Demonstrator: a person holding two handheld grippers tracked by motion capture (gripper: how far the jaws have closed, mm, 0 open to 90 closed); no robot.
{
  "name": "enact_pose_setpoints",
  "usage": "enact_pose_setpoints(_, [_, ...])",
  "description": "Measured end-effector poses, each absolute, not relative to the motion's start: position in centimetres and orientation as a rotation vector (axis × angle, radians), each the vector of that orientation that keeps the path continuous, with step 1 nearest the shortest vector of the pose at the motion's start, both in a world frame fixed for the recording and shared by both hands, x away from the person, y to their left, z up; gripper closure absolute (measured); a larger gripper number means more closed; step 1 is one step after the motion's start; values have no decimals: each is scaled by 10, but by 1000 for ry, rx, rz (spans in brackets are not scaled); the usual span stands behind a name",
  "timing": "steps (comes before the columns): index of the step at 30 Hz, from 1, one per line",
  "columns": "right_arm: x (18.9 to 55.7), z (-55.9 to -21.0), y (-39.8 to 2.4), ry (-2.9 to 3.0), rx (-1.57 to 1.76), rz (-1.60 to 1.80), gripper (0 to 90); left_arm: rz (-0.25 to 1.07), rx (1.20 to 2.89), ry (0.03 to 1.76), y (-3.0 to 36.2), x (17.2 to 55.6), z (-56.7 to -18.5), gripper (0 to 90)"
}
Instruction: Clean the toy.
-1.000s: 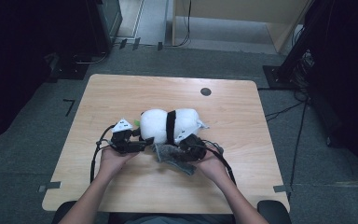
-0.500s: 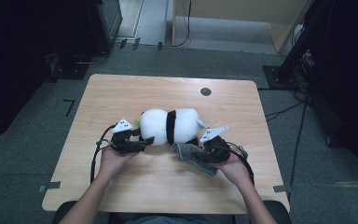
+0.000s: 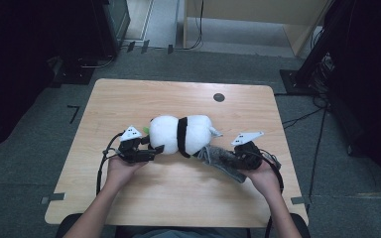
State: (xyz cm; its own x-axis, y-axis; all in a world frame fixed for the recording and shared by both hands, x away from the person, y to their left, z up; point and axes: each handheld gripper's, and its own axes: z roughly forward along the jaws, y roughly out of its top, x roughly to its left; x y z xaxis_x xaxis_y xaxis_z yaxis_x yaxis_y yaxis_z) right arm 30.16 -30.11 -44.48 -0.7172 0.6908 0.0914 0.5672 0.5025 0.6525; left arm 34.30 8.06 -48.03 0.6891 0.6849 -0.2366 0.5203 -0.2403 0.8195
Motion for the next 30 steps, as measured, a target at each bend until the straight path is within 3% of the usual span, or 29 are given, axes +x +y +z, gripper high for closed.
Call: enact_pose_setpoints(30, [377, -462, -333, 2287, 1257, 1068, 722, 228, 1903, 933, 80, 346, -483, 309])
